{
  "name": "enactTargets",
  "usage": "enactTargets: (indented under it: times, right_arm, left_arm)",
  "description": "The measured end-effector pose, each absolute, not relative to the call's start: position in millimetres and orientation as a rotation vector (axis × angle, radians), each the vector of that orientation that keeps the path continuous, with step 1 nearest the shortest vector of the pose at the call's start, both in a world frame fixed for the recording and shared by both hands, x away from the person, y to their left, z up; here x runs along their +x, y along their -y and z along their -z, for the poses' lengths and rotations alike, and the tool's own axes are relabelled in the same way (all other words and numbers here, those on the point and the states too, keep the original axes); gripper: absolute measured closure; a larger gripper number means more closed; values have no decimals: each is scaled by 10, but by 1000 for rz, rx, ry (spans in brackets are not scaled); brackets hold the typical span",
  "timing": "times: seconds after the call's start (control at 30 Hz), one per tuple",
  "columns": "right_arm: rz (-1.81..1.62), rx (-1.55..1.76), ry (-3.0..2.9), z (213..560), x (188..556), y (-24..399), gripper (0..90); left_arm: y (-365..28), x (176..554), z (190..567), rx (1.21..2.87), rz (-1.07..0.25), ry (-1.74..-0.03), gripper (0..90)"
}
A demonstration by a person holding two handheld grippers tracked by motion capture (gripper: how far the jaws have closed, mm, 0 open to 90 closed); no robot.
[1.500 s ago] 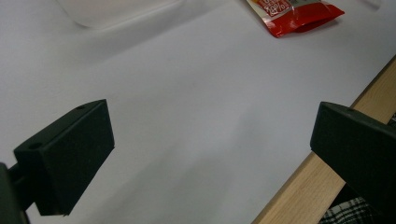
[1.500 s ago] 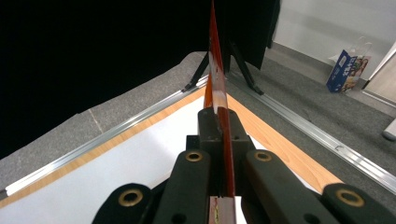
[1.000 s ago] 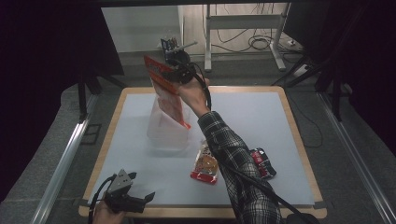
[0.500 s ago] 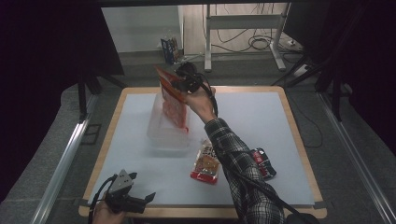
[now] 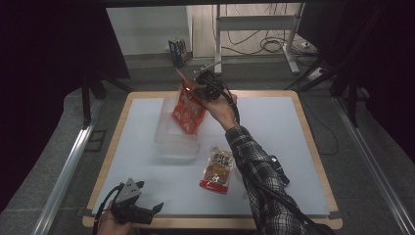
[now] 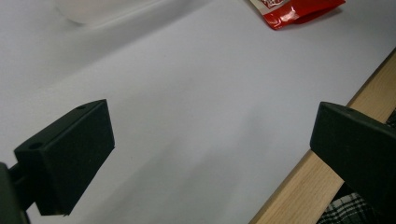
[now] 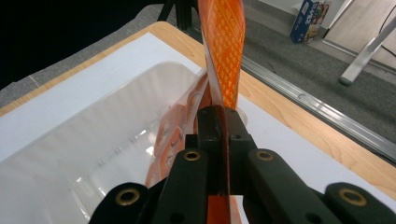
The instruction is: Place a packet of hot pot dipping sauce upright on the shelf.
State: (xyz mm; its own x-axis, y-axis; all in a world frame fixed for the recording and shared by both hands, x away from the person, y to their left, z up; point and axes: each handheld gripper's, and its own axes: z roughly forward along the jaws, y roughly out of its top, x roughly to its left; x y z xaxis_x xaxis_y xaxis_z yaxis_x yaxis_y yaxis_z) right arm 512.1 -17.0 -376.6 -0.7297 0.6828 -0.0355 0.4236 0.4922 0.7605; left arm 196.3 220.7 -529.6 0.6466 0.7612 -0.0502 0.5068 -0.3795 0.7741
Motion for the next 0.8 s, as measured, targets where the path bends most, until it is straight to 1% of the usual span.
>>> enactTargets:
  times: [0.13, 0.43, 0.53, 0.7, 0.8]
  right_arm:
    - [-1099, 913, -2415, 3748, 5125, 181, 821]
    - [-1127, 901, -2422, 3779, 5157, 219, 435]
    - [-1137, 889, -2435, 3777, 5170, 253, 328]
    - [-1146, 860, -2444, 3768, 5161, 319, 215]
    - [-1153, 837, -2448, 3763, 5151, 368, 125]
  left_arm:
    - [-2190, 1960, 5297, 2080, -411, -976, 0]
    - [-2209, 1973, 5302, 2063, -393, -994, 0]
    - [-2210, 1977, 5303, 2061, -389, -999, 0]
    - [-2207, 1978, 5304, 2065, -393, -1003, 0]
    - [-2204, 1976, 5303, 2071, -394, -999, 0]
